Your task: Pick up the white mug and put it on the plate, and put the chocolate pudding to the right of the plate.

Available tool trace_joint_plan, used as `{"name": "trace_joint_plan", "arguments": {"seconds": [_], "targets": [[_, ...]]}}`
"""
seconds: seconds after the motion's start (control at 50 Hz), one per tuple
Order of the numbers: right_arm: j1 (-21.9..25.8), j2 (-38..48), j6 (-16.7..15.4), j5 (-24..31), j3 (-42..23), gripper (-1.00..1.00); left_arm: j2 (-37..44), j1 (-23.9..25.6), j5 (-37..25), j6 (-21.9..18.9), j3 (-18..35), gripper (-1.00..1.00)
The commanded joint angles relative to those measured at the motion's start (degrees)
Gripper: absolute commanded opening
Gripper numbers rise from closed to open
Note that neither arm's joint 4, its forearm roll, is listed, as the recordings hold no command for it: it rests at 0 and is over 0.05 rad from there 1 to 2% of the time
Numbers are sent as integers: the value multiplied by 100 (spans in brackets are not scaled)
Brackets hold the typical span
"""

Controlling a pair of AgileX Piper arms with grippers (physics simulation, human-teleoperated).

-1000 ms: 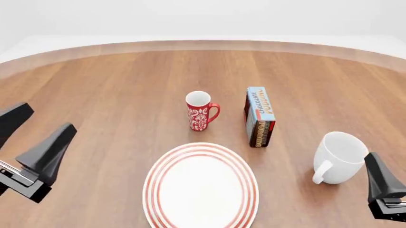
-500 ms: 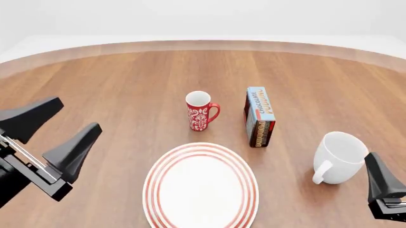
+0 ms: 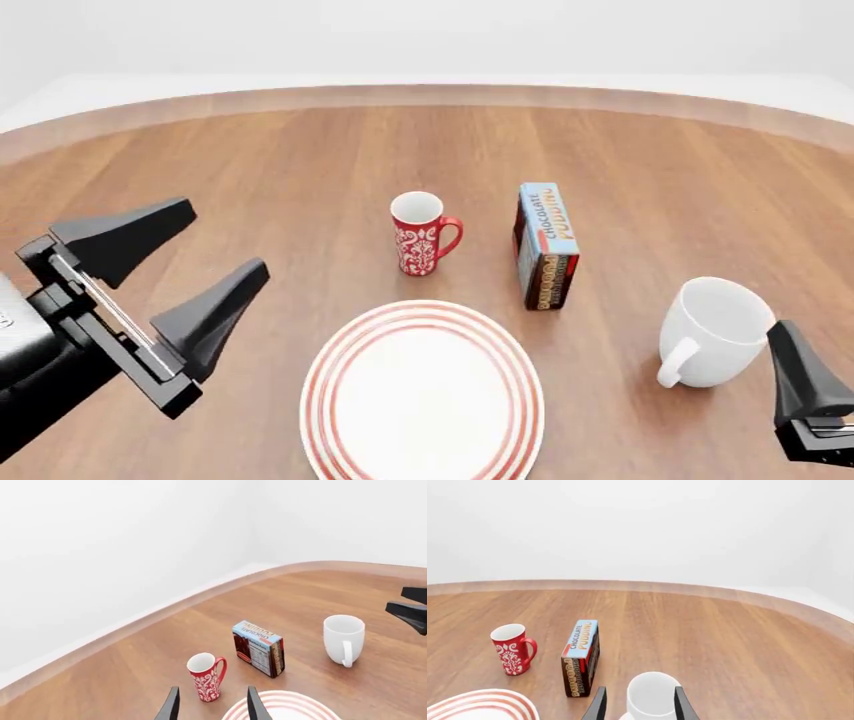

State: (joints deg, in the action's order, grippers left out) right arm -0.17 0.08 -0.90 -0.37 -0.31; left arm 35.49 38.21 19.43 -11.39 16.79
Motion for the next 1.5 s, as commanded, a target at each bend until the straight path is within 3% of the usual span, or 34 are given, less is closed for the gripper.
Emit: {"name": "trace_joint_plan", "arguments": {"seconds": [0.02, 0.66, 1.5], "targets": [[-2, 1, 4, 2, -2, 100, 401, 254, 270, -9, 88, 100], [-9, 4, 8, 0, 0, 100, 1592, 921, 935, -30, 437, 100], [-7, 4, 10, 2, 0, 100, 3053, 1628, 1250, -119, 1164, 100]]}}
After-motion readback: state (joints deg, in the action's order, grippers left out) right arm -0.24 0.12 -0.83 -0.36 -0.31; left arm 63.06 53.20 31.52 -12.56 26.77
